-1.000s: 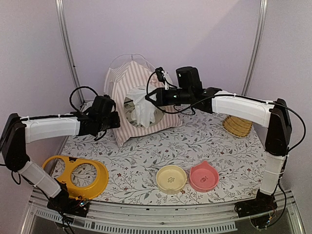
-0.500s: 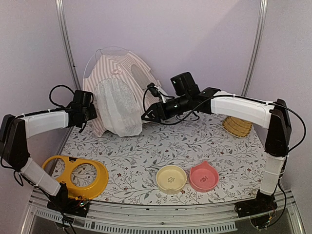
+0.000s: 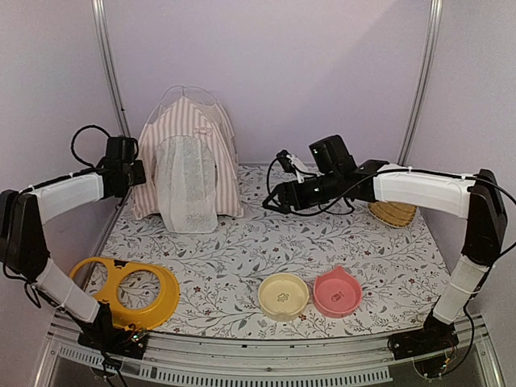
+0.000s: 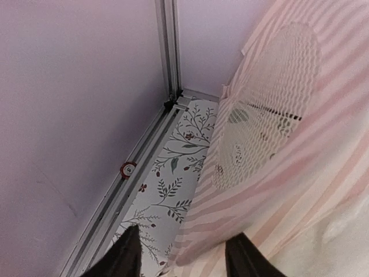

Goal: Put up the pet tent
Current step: Move the pet food container to the center of the board, then pick up the pet food bowl at the center of the board, then pick up the pet food bowl from the center of the board, then place the pet food bowl in the pet food container, then adjust the pet food bowl from the pet food container.

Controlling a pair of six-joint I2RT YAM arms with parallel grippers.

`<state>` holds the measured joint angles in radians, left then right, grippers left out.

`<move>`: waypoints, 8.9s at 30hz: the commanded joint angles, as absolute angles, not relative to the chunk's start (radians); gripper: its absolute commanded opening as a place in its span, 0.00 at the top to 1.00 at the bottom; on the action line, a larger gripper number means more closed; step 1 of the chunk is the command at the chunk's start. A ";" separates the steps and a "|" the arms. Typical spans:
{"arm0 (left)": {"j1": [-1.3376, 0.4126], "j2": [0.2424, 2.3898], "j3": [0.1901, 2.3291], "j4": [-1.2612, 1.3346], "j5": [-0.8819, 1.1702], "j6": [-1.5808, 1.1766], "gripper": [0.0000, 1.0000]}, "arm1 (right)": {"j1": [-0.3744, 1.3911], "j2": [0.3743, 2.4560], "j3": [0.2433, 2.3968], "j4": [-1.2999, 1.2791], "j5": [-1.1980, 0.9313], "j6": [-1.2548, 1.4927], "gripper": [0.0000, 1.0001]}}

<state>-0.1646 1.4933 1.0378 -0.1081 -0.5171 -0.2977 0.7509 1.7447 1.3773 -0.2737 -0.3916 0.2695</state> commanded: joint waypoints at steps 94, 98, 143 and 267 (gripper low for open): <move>-0.856 1.372 0.780 -0.108 -0.168 -0.880 0.00 | 0.759 1.909 1.309 -0.254 -0.010 0.323 0.01; -0.815 1.280 0.726 -0.118 -0.157 -0.878 0.01 | 0.756 1.964 1.321 -0.251 0.015 0.282 0.01; -1.026 1.644 0.895 -0.179 0.253 -0.637 0.41 | 0.504 1.373 0.869 -0.351 0.056 0.457 0.03; -0.924 2.365 1.786 -0.555 0.014 -0.378 0.54 | 0.480 1.493 0.903 -0.273 -0.031 0.482 0.51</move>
